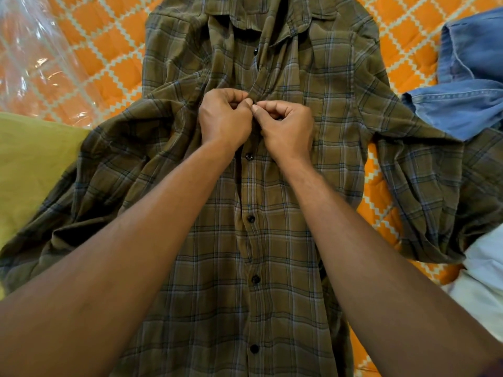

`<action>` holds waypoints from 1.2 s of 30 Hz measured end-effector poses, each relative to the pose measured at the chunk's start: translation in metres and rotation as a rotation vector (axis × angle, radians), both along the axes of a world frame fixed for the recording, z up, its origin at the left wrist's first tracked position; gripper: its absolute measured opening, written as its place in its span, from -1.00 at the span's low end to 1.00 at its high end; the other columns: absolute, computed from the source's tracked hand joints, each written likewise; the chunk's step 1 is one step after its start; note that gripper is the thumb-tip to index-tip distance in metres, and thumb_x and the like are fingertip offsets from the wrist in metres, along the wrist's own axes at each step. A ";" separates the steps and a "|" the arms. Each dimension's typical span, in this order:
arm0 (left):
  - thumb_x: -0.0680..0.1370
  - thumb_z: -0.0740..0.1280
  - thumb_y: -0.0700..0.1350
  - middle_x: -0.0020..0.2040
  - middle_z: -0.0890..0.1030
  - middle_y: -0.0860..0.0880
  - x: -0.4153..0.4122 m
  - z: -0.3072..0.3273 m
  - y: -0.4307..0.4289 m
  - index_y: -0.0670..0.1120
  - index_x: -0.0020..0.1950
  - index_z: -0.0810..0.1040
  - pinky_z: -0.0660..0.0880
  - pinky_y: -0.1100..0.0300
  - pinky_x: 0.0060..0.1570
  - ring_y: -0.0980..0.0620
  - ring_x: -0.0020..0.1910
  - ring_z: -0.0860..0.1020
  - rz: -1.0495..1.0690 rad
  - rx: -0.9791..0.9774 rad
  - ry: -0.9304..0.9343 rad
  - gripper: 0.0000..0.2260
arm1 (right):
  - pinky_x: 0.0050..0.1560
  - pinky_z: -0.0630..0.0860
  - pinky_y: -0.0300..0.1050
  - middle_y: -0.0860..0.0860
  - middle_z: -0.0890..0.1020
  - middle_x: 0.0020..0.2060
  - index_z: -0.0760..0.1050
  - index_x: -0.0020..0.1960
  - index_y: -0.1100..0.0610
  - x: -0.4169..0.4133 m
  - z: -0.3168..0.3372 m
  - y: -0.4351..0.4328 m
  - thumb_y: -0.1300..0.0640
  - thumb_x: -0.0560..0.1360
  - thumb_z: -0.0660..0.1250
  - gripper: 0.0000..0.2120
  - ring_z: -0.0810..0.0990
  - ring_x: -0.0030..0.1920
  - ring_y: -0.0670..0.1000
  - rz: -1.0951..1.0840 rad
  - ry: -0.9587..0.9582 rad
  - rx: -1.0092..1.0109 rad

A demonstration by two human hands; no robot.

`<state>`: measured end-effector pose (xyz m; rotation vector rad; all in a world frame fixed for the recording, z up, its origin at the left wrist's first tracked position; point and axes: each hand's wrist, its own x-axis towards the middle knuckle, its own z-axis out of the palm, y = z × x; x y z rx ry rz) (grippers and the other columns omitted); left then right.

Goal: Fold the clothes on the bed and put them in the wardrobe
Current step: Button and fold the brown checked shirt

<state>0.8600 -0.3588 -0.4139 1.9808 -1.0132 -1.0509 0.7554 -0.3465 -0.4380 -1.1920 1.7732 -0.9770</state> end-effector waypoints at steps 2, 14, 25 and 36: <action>0.58 0.41 -0.11 -0.16 0.63 0.14 -0.001 -0.001 0.002 0.01 -0.04 0.65 0.62 0.27 -0.02 0.24 -0.13 0.61 0.011 -0.011 0.026 -0.96 | -0.13 0.69 -0.06 -0.09 0.74 -0.21 0.75 -0.04 0.09 0.000 -0.001 0.000 0.09 0.49 0.51 -0.90 0.71 -0.18 -0.13 -0.006 -0.009 0.001; 0.58 0.42 -0.13 -0.07 0.71 0.01 0.008 -0.001 -0.001 0.06 -0.02 0.66 0.64 0.09 0.06 0.10 -0.02 0.67 -0.023 0.026 0.150 -0.92 | -0.40 0.51 -0.26 -0.05 0.69 -0.32 0.70 -0.06 0.12 -0.008 0.003 -0.006 0.20 0.55 0.43 -0.94 0.62 -0.44 -0.14 0.042 -0.134 0.094; 0.59 0.40 -0.17 -0.08 0.71 -0.01 0.020 -0.006 -0.011 -0.05 0.05 0.70 0.65 0.19 -0.01 0.09 -0.06 0.68 -0.200 0.055 0.121 -0.89 | -0.50 0.49 -0.24 -0.01 0.67 -0.44 0.61 -0.27 0.02 -0.003 0.013 -0.016 0.20 0.52 0.45 -0.79 0.62 -0.51 -0.08 -0.002 -0.056 0.225; 0.57 0.42 -0.15 -0.09 0.70 0.02 0.014 -0.007 -0.006 0.06 -0.06 0.67 0.64 0.09 0.07 0.08 -0.03 0.67 -0.130 0.017 0.143 -0.90 | -0.29 0.52 -0.27 -0.17 0.60 -0.40 0.68 -0.10 0.01 0.013 0.004 0.009 0.15 0.46 0.46 -0.94 0.58 -0.35 -0.19 -0.086 0.087 -0.050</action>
